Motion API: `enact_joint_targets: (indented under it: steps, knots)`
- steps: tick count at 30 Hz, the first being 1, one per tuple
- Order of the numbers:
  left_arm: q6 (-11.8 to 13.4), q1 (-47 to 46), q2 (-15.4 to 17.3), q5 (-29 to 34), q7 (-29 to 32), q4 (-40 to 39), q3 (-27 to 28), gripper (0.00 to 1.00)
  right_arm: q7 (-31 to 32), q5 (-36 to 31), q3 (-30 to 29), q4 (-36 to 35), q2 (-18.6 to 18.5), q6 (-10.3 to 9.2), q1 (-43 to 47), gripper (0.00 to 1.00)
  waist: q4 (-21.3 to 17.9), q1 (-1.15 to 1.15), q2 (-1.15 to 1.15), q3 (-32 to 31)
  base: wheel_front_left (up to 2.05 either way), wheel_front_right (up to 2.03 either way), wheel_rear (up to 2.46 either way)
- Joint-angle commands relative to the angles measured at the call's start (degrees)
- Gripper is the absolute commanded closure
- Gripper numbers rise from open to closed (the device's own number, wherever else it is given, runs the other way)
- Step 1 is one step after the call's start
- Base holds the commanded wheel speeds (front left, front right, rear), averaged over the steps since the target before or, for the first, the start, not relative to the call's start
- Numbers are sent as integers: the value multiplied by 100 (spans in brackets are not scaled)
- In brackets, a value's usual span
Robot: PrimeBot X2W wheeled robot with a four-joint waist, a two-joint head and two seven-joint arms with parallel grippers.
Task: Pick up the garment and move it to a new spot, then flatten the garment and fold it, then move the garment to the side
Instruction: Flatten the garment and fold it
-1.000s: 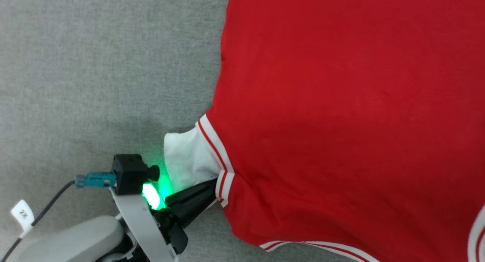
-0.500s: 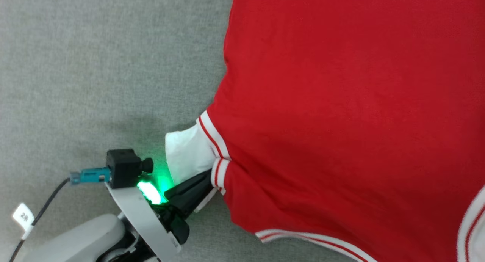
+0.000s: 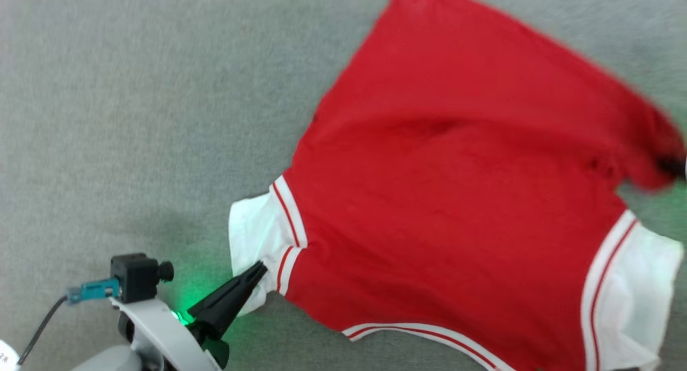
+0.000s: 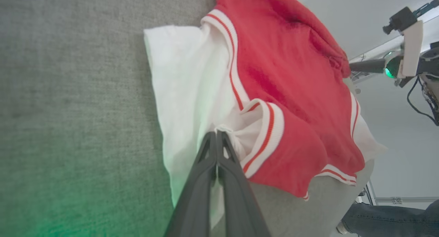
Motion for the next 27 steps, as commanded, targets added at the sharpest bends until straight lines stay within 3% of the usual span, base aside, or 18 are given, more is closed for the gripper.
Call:
enact_joint_targets:
  steps: [1,6,14,20,25,26,27]
  knots:
    - [15,103,9,41,5,18,50,100,57,89,-95,-225,-78,-2,408,100,-305,0,0,-387,0,0,0]
    - [15,295,-2,111,5,62,242,100,193,257,-621,-1344,-131,-2,2128,100,-452,0,0,-561,0,0,0]
    - [15,475,55,265,5,193,486,100,370,-108,-1060,-2651,664,-1,4316,100,-592,0,0,-680,0,0,0]
    - [15,471,10,376,5,356,562,100,355,-237,-658,-2844,1302,-1,5101,100,-595,0,0,-742,0,0,0]
    - [16,527,6,414,5,415,580,100,149,-396,-489,-2818,1422,-1,5155,97,-635,0,0,-790,0,0,0]
    - [15,532,4,420,5,416,583,100,75,-427,-503,-2858,1381,-1,5116,60,-642,0,0,-798,0,0,0]
    - [16,540,-1,418,5,418,597,100,22,-447,-535,-2896,1332,-1,5076,16,-649,0,0,-803,0,0,0]
